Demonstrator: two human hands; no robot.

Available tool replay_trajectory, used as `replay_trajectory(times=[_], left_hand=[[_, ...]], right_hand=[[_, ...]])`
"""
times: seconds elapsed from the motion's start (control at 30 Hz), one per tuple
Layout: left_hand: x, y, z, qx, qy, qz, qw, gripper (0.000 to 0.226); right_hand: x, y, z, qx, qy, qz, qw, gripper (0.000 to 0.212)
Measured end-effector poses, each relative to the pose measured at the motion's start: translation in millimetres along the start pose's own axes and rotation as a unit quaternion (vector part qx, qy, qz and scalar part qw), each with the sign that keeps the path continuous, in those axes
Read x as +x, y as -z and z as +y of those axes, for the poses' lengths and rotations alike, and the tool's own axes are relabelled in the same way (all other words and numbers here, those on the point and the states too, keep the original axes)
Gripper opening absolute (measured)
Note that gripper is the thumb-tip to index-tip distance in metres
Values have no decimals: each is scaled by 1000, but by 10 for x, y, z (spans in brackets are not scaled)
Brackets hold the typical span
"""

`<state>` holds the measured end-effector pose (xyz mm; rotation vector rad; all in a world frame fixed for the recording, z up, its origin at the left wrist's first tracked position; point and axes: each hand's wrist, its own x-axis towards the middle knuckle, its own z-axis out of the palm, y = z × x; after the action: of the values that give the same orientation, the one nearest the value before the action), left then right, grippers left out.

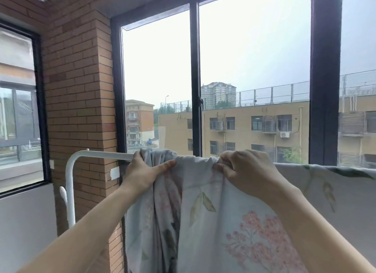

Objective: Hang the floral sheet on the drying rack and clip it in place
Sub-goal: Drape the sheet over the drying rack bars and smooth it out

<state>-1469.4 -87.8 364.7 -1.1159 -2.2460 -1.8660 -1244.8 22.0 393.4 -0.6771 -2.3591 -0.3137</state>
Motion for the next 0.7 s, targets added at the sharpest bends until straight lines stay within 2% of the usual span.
replay_trajectory(times=[0.1,0.17,0.23,0.33,0.4,0.5,0.6,0.7], left_hand=[[39,5,2,-91,12,-64,994,81],[40,21,54,-148,21,-102,984,45],[81,46,97,-156,26,-99,982,24],[134,80,124,-174,10,-98,980,42],[174,110,159,-131,-30,-60,989,51],[308,207,194,-54,-104,31,993,47],[450,276,111,24,-172,93,980,37],[483,279,-30,73,-167,117,976,31]], right_hand=[[-41,14,49,-17,-5,0,1000,44],[-59,25,63,-18,-1,1,1000,42],[-74,26,58,-10,8,15,1000,36],[-75,-4,37,-21,21,31,999,26],[-74,-18,32,-30,26,36,999,30],[-102,-7,72,-17,16,34,999,43],[-96,-20,85,-19,17,35,999,48],[-60,-67,71,-19,22,54,998,42]])
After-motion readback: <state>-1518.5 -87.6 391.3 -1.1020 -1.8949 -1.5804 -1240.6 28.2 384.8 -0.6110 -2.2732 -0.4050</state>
